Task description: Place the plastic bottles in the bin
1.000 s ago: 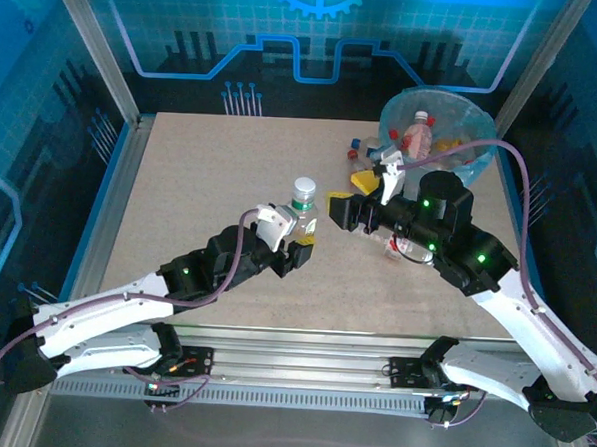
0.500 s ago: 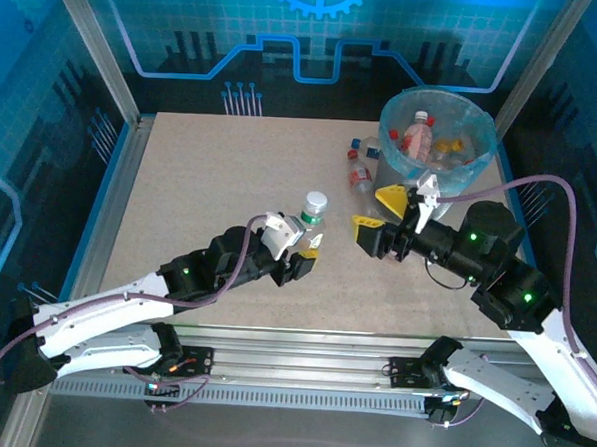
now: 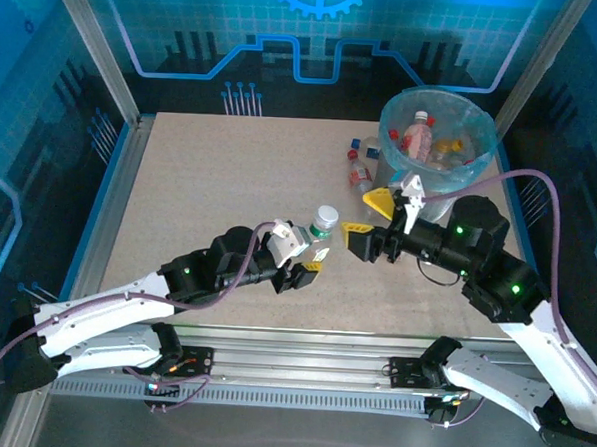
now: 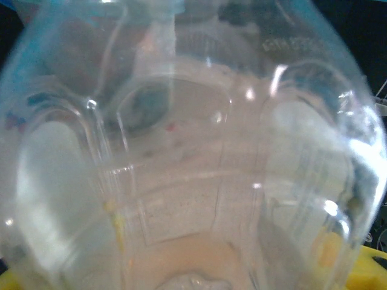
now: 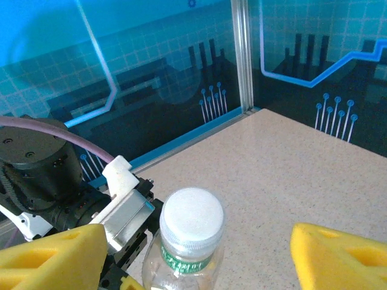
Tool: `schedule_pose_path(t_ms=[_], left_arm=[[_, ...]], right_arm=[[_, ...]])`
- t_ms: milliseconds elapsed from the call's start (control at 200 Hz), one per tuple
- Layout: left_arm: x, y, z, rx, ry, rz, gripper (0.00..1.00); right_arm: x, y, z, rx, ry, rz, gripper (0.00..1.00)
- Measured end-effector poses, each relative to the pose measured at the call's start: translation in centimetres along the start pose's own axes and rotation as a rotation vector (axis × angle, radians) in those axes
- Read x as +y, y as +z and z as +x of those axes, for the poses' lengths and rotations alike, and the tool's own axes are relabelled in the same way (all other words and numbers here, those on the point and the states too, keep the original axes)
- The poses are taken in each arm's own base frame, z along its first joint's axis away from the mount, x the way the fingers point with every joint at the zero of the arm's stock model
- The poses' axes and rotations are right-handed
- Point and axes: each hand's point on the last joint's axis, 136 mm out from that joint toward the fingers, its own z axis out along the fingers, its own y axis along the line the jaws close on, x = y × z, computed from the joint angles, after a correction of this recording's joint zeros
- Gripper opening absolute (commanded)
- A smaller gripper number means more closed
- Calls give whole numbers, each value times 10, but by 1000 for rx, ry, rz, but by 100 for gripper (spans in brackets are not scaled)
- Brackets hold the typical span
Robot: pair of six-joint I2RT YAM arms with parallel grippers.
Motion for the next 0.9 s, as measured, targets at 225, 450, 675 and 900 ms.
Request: schedule_pose_path(t_ms=[225,450,675,900], left_arm=[[-7,-3,-15,-30,17,40,39],[-12,-7,-29,-60,43,63,39],[-12,-8,-32,-64,61,66,42],[-11,-10,-41,-78,49,54,65]], right_arm=[[5,26,13,79,44,-78,79],[14,41,18,116,89,-155,68],[24,44,10,116,95,-218,37],[22,41,0,103,54,-191,5]])
